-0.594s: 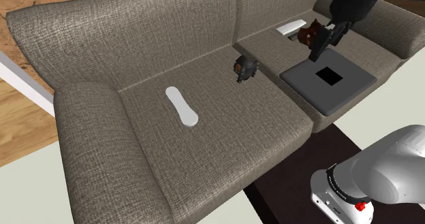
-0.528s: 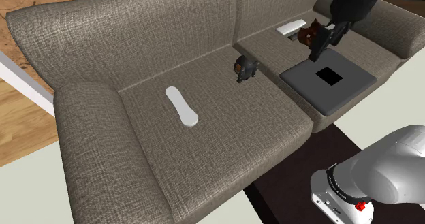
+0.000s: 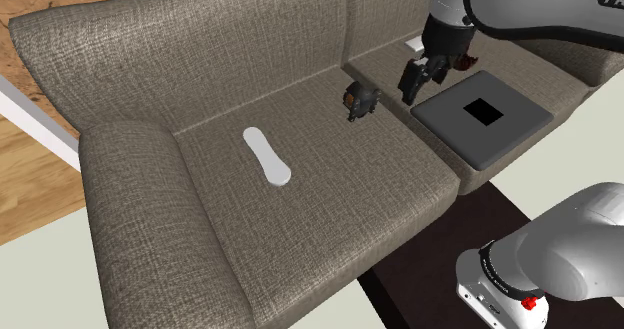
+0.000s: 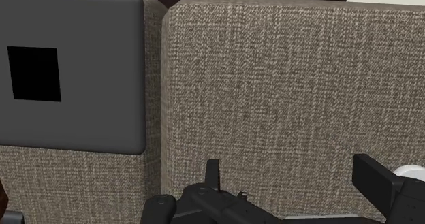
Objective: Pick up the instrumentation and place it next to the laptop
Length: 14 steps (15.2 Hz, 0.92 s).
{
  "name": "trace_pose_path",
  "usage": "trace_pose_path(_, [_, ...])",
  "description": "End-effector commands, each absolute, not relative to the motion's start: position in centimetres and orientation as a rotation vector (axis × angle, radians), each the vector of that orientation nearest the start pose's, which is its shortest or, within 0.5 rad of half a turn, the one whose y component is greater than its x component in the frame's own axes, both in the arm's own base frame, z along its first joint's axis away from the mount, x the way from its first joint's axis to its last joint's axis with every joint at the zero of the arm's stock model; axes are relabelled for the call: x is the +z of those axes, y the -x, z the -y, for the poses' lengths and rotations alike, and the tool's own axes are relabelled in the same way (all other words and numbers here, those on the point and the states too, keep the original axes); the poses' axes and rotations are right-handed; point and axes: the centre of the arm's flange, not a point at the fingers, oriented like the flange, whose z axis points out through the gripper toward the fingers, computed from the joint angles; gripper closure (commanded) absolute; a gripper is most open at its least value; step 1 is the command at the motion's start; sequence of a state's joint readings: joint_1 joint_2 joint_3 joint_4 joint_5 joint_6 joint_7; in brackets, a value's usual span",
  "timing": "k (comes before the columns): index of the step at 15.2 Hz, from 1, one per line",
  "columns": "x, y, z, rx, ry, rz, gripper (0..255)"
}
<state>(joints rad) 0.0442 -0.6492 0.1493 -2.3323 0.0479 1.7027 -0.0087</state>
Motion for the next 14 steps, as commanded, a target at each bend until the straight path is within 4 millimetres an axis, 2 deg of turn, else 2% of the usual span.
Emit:
trace_pose_path(1, [55.0, -35.9, -10.3, -0.027, 3.168, 0.262, 0])
trace_pose_path(14, [46.0, -44.2, -22.0, -0.016, 3.145, 0.251, 0])
